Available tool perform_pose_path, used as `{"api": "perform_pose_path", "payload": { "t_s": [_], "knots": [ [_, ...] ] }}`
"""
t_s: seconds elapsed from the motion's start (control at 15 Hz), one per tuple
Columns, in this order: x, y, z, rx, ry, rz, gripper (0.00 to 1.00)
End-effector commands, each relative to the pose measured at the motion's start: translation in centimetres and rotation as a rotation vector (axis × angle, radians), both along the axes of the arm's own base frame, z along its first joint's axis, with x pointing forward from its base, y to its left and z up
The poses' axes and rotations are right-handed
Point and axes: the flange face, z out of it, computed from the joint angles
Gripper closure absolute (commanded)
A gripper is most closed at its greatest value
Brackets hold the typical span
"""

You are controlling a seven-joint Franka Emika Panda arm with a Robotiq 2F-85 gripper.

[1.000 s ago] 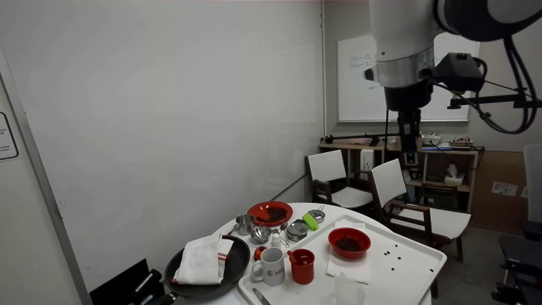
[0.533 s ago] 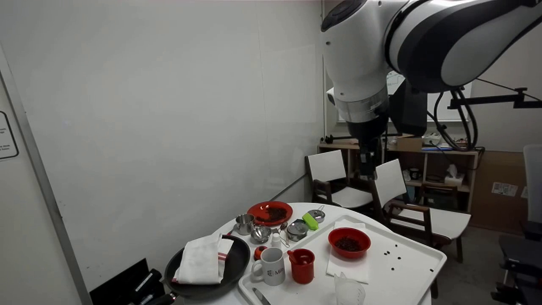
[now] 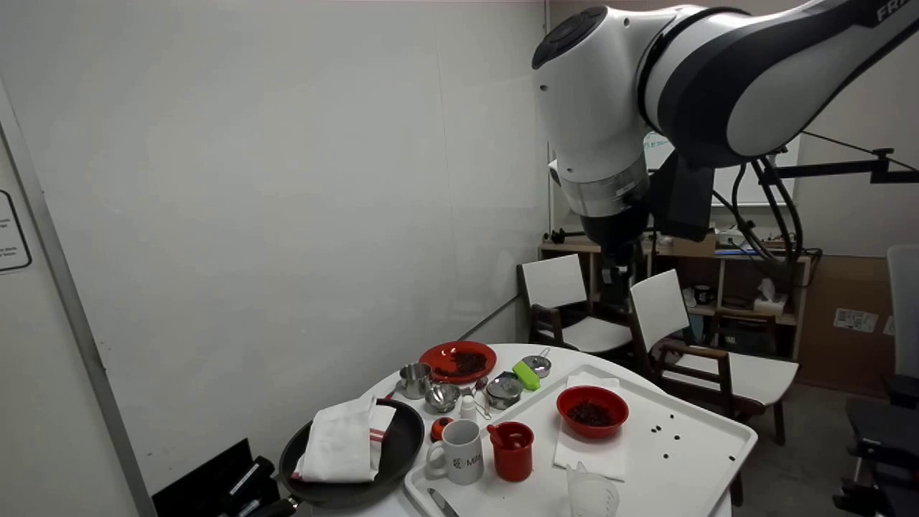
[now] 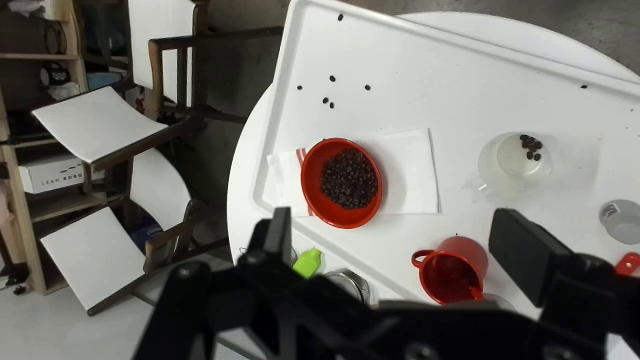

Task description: Remove the spoon from the red mug on the left and place it in the red bowl

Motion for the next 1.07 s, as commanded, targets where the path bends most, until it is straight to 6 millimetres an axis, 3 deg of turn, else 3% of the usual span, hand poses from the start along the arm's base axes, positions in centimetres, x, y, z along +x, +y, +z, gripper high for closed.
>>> {"api": "perform_pose_path", "payload": {
  "t_s": [0.0,0.4,0.87,1.0],
  "knots": [
    [3.0,1.4,-3.8,0.057,-0.057,-0.089,0.0],
    [8.6,3.6,-9.4,0.073,-0.193,-0.027,0.0],
    [15.6,0.7,-17.0,0.042,-0.097,-0.056,0.0],
    [17.0,0.7,-18.6,0.024,-0.071,-0.046,0.0]
  ]
}}
